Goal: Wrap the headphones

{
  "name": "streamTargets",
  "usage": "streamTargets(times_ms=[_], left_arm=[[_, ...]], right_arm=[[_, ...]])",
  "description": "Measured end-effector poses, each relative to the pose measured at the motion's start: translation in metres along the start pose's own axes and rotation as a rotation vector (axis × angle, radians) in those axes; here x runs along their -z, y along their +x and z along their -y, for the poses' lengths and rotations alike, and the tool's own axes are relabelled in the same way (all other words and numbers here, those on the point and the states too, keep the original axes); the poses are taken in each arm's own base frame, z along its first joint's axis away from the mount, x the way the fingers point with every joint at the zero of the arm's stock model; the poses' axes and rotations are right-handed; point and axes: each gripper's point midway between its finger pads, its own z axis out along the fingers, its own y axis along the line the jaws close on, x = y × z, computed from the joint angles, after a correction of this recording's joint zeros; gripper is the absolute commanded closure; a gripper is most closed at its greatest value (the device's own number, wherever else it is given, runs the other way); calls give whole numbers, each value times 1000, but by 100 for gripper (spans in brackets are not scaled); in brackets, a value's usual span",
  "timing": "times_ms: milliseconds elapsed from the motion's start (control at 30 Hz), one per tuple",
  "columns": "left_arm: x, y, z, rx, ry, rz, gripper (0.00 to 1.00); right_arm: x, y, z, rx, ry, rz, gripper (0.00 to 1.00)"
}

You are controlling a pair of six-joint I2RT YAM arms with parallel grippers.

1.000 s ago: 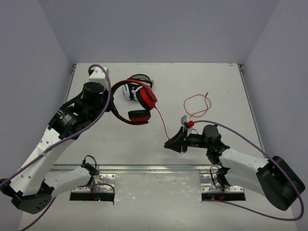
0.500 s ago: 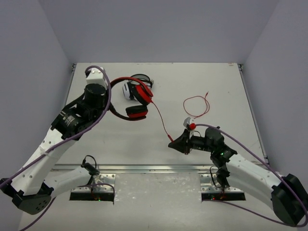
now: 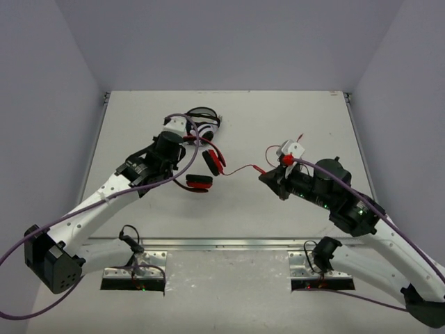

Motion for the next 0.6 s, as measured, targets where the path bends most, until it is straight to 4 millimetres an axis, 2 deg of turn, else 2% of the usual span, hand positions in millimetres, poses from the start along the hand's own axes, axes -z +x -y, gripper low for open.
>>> streamTargets(times_ms=[100, 200, 267, 333, 600], left_arm=[[1, 2, 29, -66, 108, 8, 100], [13, 4, 73, -160, 257, 30, 100], [24, 9, 100, -212, 359, 42, 100], [34, 14, 117, -241, 437, 53, 100], [61, 11, 122, -236, 556, 121, 100]], right_arm=[[5, -18, 12, 56, 55, -27, 99], [5, -33, 23, 114, 99, -53, 99], [4, -38, 27, 146, 114, -68, 99], [3, -37, 31, 169, 124, -88, 99], [-5, -27, 34, 200, 121, -136, 99]])
